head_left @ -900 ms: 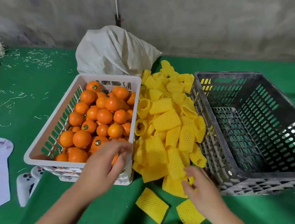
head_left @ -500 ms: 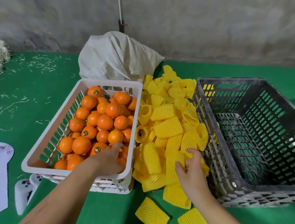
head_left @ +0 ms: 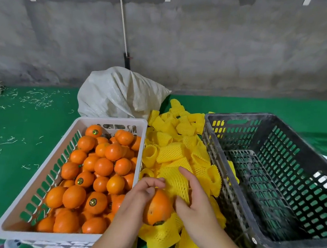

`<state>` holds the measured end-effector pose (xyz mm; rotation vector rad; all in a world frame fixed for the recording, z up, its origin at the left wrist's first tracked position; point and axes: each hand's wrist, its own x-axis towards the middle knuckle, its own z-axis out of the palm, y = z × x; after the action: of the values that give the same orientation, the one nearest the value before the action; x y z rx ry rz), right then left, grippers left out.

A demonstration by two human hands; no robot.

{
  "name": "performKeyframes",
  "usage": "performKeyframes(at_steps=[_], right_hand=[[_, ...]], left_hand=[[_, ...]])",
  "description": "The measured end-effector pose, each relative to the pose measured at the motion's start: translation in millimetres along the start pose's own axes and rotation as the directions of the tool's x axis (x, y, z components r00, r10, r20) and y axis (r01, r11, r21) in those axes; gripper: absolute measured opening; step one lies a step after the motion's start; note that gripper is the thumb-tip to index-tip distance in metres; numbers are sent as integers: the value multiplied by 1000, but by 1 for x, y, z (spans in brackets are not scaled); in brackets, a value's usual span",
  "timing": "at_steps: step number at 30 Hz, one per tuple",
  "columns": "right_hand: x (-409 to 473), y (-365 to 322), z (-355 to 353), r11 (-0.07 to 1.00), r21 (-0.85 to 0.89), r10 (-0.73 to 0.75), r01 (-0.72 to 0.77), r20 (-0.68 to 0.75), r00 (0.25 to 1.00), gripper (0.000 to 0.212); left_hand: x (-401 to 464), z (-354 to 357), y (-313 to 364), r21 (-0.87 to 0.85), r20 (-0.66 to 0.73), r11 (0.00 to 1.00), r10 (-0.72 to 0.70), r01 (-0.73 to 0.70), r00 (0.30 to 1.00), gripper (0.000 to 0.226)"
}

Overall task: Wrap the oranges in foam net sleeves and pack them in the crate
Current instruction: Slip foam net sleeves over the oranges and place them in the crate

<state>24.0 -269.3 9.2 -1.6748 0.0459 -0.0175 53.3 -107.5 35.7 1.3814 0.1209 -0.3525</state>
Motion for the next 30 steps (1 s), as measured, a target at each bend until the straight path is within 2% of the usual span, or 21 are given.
performKeyframes(at_steps=[1, 4, 7, 9, 11, 14, 16, 19, 20, 22, 24, 27, 28, 30], right_hand=[[2, -1, -1, 999, 30, -17, 18, -33, 999, 70], [3, -2, -5, 992, 113, -34, 53, -162, 986, 67], [6, -2, -12, 996, 79, -33, 45, -153, 988, 46], [7, -5, -18, 999, 11, -41, 42, -67, 997, 40], [9, -8, -23, 999, 15, -36, 36, -5, 999, 41], [7, -10, -28, 996, -74, -52, 53, 17, 999, 36], [3, -11, -25, 971, -212, -112, 108, -9, 994, 28], [-3, -13, -5, 907, -330, -305, 262, -83, 949, 13], [-5, -13, 3, 887, -352, -350, 299, -91, 932, 12], [-6, -13, 16, 867, -390, -384, 311, -122, 915, 12], [-7, -11, 21, 847, -435, -411, 307, -168, 896, 14], [-6, -12, 18, 800, -525, -423, 291, -150, 894, 21], [-5, -14, 17, 781, -555, -416, 287, -120, 901, 24], [-4, -18, 13, 748, -593, -408, 299, -54, 911, 28]], left_hand=[[-1, 7, 2, 41, 61, 999, -22, 20, 998, 7], [-8, 12, 1, 239, 234, 971, -39, -19, 971, 29], [-36, 10, -5, 287, 220, 953, 39, -102, 975, 35], [-48, 6, -10, 254, 178, 959, 84, -128, 980, 45], [-45, 3, -14, 237, 133, 965, 85, -115, 987, 49], [-35, -3, -22, 213, 59, 971, 99, -109, 993, 41], [-24, -7, -25, 181, 6, 978, 103, -102, 995, 36], [-13, -3, -21, 166, -35, 979, 126, -119, 991, 36], [-11, -1, -21, 173, -42, 976, 140, -131, 989, 41], [-9, 2, -22, 170, -66, 976, 146, -133, 987, 64], [-9, 3, -22, 63, -85, 991, 124, -119, 989, 75], [-10, -2, -32, -188, -11, 978, 87, -88, 996, 78], [-11, -3, -38, -189, 39, 978, 101, -92, 994, 84], [-12, -7, -48, -56, 75, 989, 140, -136, 987, 92]])
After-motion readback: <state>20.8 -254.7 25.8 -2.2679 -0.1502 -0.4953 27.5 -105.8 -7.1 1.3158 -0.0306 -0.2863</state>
